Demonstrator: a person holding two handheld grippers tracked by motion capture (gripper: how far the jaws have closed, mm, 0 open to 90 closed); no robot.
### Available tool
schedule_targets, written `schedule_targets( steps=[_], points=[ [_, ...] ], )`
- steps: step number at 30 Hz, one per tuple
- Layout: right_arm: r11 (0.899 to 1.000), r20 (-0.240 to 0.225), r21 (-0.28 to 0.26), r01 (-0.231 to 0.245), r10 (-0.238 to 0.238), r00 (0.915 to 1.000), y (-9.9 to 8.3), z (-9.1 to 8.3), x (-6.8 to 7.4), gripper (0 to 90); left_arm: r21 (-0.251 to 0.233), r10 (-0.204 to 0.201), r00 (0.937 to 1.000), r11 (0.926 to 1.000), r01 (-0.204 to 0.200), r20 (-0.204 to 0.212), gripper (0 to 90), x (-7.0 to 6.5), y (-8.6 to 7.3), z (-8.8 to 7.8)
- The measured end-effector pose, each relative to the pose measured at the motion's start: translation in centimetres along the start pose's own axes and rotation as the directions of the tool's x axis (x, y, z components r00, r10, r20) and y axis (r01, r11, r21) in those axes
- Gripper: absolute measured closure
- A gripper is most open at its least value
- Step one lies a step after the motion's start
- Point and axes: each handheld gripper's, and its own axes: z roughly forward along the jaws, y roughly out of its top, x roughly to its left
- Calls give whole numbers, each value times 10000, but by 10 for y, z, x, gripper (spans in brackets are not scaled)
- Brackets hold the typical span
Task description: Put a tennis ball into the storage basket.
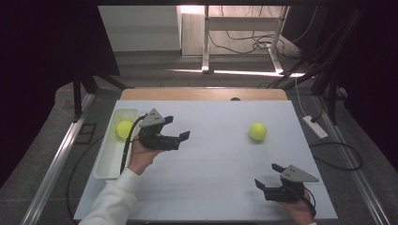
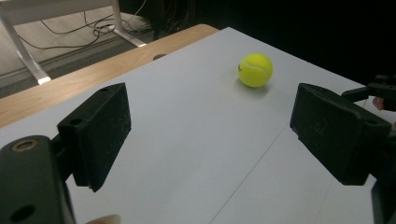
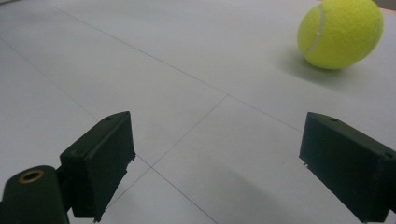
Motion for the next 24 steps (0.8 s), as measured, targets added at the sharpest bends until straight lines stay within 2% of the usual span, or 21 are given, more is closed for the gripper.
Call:
schedule_targets(
  steps=[24],
  points=[
    [9999, 18, 64, 97, -97, 10000, 1, 2, 0, 95, 279, 123, 9992, 9995, -134, 375, 130, -9, 2, 33]
  ],
)
